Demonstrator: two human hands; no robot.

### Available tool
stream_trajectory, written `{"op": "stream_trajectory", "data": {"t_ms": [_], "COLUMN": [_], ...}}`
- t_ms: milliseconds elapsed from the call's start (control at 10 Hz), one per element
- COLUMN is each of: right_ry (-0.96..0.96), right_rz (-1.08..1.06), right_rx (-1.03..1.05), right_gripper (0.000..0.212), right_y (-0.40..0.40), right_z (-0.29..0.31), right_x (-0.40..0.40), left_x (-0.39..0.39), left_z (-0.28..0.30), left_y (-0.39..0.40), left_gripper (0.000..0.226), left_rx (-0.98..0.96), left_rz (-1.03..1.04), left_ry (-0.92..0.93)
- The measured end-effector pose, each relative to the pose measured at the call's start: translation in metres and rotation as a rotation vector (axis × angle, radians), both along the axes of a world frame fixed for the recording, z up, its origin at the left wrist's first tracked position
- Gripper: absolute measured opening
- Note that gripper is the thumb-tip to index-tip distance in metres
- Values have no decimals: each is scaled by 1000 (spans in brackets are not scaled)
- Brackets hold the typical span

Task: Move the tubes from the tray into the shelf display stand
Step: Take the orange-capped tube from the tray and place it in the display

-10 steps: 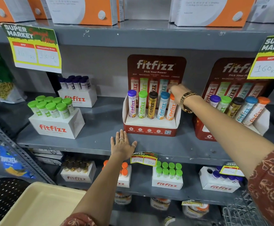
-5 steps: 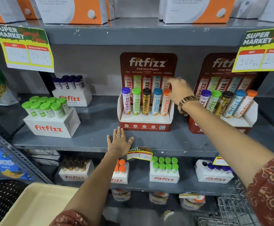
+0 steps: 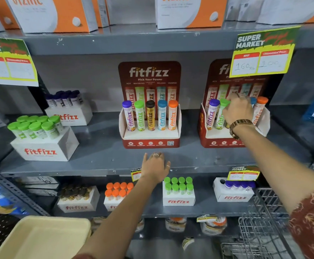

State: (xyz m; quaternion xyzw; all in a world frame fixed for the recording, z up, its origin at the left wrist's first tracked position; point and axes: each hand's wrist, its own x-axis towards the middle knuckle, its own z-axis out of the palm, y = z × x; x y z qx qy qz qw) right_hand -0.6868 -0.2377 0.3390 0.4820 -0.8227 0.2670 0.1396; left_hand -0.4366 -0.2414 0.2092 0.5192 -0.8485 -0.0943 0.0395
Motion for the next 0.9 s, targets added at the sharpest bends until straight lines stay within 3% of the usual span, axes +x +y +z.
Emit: {"op": "stream_trajectory", "data": {"t_ms": [400,700,900], "right_ry": [23,90,53], "right_rz": [-38,38,57], "right_rx": [168,174,40], "right_gripper": [30,51,46], "right_y": [-6,-15,2], "right_z": [-4,-16,-22], "right_x": [-39,-45,-19], "left_x": [-25,-27,-23], "left_z": [-14,-13,-1], "left_y": [5,10,11], "left_gripper": [52,54,43], "left_rx": [9,12,-9], "left_rz": [-58,-48,-15], "left_ry": [-89,-107,-17]}}
